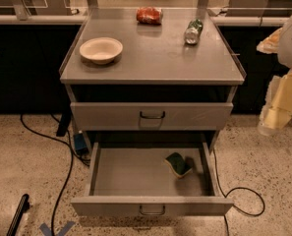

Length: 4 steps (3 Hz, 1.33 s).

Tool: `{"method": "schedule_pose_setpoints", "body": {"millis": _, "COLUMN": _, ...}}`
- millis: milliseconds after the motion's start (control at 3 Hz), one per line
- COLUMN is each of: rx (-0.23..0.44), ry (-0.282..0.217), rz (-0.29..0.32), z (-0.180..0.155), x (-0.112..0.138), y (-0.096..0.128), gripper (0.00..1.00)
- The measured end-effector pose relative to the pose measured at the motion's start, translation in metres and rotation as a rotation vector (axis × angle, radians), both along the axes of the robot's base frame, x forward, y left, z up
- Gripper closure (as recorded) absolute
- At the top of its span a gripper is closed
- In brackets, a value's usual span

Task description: Pick sponge from middle drawer and place on counter

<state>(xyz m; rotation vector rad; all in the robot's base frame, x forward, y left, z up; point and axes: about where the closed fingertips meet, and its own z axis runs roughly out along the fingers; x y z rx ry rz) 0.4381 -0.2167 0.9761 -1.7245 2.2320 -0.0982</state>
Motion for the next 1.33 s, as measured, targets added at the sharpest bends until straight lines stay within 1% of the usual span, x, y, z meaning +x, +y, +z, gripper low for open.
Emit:
{"method": "schedule_pose_setpoints", "body": {"millis": 333, "rx": 0.007, "ry": -0.015, "rz": -0.009, "z": 0.002, "x": 0.0, "y": 0.0, "gripper": 0.0}}
{"method": "schedule_pose_setpoints", "body": {"millis": 667, "rx": 0.092, "ry": -0.023, "rz": -0.151, "z": -0.01, "x": 0.002, "y": -0.008, "gripper": 0.0}}
{"method": "schedule_pose_setpoints", "body": {"millis": 1000, "rx": 0.241, "ry": -0.017, "rz": -0.392, "z": -0.033, "x": 0.001, "y": -0.019, "gripper": 0.0}}
{"method": "schedule_pose_setpoints", "body": {"millis": 1333, "rx": 0.276, "ry": -0.022, "rz": -0.465, "z": -0.031, "x": 0.005, "y": -0.017, "gripper": 0.0}}
